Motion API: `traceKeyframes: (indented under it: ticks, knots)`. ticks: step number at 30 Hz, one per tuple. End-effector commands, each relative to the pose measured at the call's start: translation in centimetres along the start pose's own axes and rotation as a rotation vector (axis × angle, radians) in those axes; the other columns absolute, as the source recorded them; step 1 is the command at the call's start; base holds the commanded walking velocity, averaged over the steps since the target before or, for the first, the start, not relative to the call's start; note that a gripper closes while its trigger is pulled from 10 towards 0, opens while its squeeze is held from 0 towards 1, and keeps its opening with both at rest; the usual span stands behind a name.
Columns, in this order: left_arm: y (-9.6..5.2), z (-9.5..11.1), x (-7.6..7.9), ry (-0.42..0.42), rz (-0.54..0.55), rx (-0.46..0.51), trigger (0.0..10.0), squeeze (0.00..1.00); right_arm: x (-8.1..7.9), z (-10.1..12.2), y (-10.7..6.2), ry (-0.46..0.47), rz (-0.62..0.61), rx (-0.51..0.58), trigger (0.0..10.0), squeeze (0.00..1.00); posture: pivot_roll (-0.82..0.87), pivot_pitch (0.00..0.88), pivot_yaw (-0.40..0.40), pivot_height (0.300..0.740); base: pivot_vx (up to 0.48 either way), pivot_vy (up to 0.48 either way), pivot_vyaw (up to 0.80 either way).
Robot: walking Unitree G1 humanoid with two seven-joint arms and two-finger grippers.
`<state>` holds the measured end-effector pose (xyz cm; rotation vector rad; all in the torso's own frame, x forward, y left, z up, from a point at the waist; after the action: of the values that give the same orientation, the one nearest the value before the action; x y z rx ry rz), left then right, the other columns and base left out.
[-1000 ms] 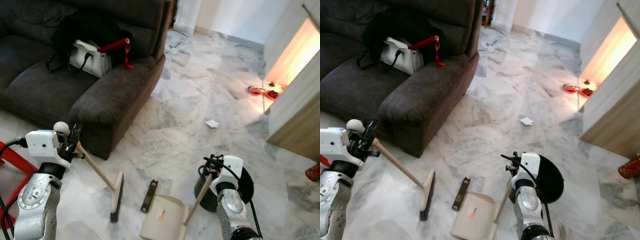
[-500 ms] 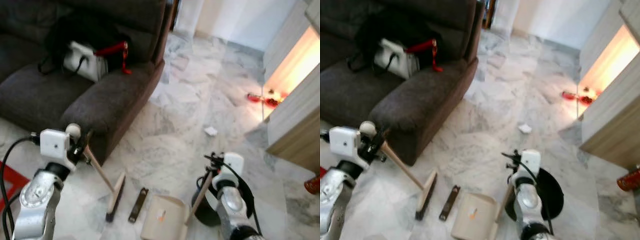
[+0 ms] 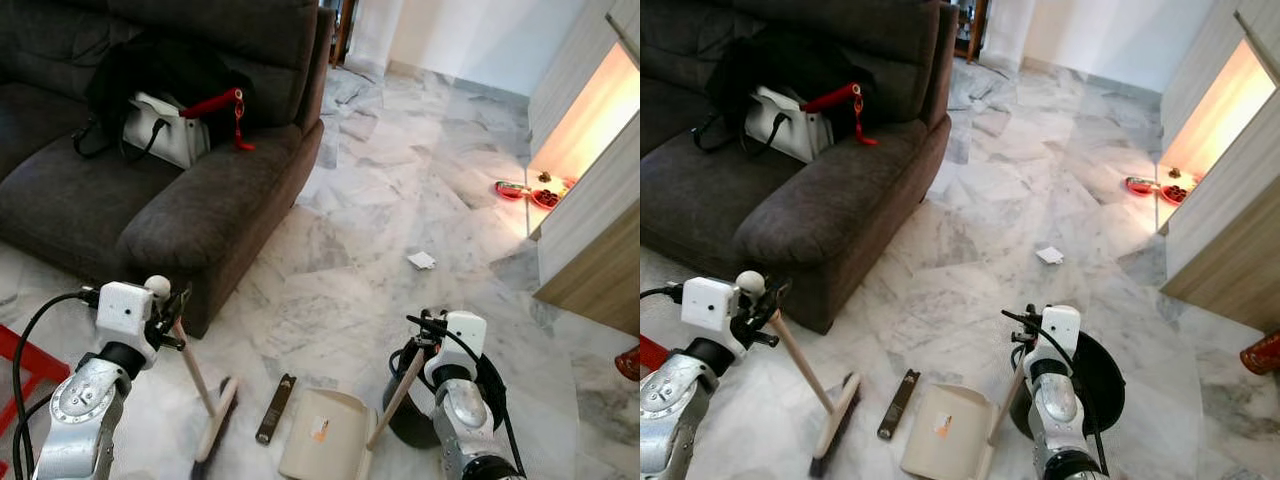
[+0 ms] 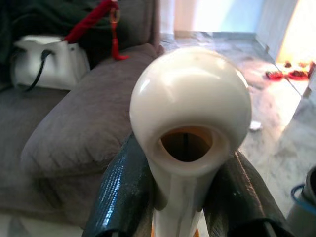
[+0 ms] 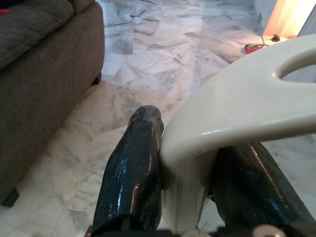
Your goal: Sweep floor
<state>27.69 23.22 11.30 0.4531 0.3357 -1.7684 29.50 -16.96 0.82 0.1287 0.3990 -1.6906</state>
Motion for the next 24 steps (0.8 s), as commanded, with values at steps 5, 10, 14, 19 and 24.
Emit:
traceKeyframes:
  ticks: [5, 10, 14, 19, 24]
  knots:
    - [0.5, -1.6, -0.1, 0.094, 0.013, -0.05, 10.0, 0.0, 0.9, 0.6, 0.0, -0.02, -0.009, 0.027, 10.0, 0.0, 0.08, 0.096, -0.154, 0.74, 0.0, 0.0, 0.0]
    - [1.2, -2.4, -0.1, 0.161, 0.044, -0.081, 10.0, 0.0, 1.4, 0.7, -0.2, -0.027, -0.011, 0.037, 10.0, 0.0, 0.07, 0.108, -0.156, 0.74, 0.0, 0.0, 0.0]
    - [1.8, -2.1, 0.0, 0.127, 0.075, -0.054, 10.0, 0.0, 2.0, 0.7, -0.5, -0.035, -0.018, 0.041, 10.0, 0.0, 0.06, 0.131, -0.161, 0.74, 0.0, 0.0, 0.0]
    - [2.1, -2.2, -0.3, 0.038, 0.126, -0.03, 10.0, 0.0, 2.4, 0.0, -1.1, -0.039, -0.02, 0.025, 10.0, 0.0, 0.05, 0.148, -0.164, 0.74, 0.0, 0.0, 0.0]
    - [2.5, -2.3, -0.9, -0.058, 0.187, -0.017, 10.0, 0.0, 2.3, -1.1, -1.8, -0.042, -0.016, -0.014, 10.0, 0.0, 0.05, 0.162, -0.166, 0.74, 0.0, 0.0, 0.0]
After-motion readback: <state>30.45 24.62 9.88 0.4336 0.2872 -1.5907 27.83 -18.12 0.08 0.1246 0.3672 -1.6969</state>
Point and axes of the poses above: a point about 5 cm out from each wrist's last joint towards the gripper, its own y axis pointing out of the wrist towards the gripper, its own z axis along the axis of the wrist's last joint, x = y × z, the point moved 1 cm from there along y, pointing out of the wrist towards the gripper, and after that the axes turned 15 degrees about y, right-handed, at the moved point
